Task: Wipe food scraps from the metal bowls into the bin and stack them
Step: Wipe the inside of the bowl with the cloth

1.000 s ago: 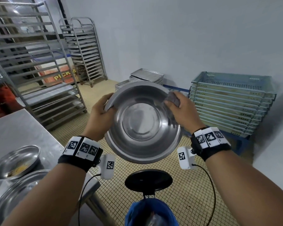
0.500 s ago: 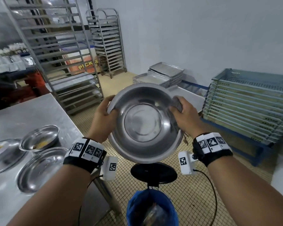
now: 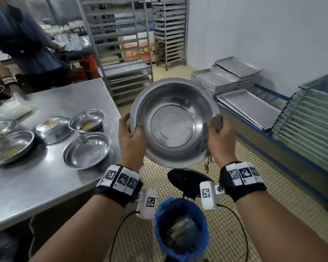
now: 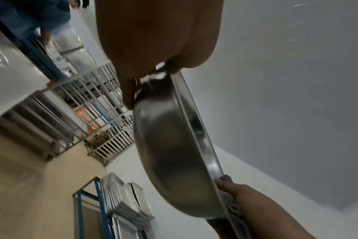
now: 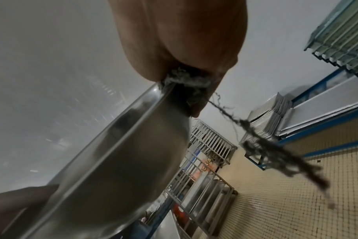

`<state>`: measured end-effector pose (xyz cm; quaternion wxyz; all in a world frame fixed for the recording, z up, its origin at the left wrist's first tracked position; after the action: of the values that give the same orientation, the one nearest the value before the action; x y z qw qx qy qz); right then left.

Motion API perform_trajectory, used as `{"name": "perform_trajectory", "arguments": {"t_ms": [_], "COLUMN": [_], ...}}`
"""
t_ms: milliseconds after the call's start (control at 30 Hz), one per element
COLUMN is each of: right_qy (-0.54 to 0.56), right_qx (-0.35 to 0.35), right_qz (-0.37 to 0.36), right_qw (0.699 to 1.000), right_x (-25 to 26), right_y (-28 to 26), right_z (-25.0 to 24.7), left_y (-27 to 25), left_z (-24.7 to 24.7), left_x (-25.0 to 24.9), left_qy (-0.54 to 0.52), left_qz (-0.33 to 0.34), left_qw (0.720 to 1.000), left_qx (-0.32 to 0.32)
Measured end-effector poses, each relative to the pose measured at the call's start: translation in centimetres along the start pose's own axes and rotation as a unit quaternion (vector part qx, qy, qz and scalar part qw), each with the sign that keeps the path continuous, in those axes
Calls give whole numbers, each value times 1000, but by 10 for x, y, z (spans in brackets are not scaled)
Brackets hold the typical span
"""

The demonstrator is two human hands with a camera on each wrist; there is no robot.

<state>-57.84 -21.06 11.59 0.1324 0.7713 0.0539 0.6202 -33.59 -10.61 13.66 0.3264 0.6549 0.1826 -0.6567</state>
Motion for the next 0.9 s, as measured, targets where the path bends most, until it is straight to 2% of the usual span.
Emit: {"name": "perform_trajectory", "arguments": {"t_ms": [100, 300, 433, 733, 900], "right_qy": [-19, -43, -65, -53, -58], "right_qx": [40, 116, 151, 255, 279], "right_qz": [-21, -39, -34, -34, -28], "right_qw": [999, 992, 986, 965, 958], "right_x": [12, 39, 49, 74, 76], "right_y": [-7, -36, -67, -173, -218], "right_z": [14, 81, 163, 372, 447], "left_y": [6, 19, 29, 49, 46], "left_z": [-33, -117, -201, -413, -490], "left_x": [4, 18, 31, 56, 77], "left_qy": [31, 72, 77, 82, 107], "left_qz": [-11, -31, -49, -93, -134], "left_qw": [999, 997, 994, 974, 958], "left_qx": [16, -12, -66, -188, -229]}}
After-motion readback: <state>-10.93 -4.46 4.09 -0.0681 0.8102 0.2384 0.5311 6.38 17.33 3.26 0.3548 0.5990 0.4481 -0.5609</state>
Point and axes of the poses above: each hand's wrist, its own y-axis towards the middle knuckle, its own z-axis out of the palm, x = y × z, the point moved 4 cm from there along y, towards the middle knuckle, and after that the axes turned 5 degrees about y, right-handed, at the moved point
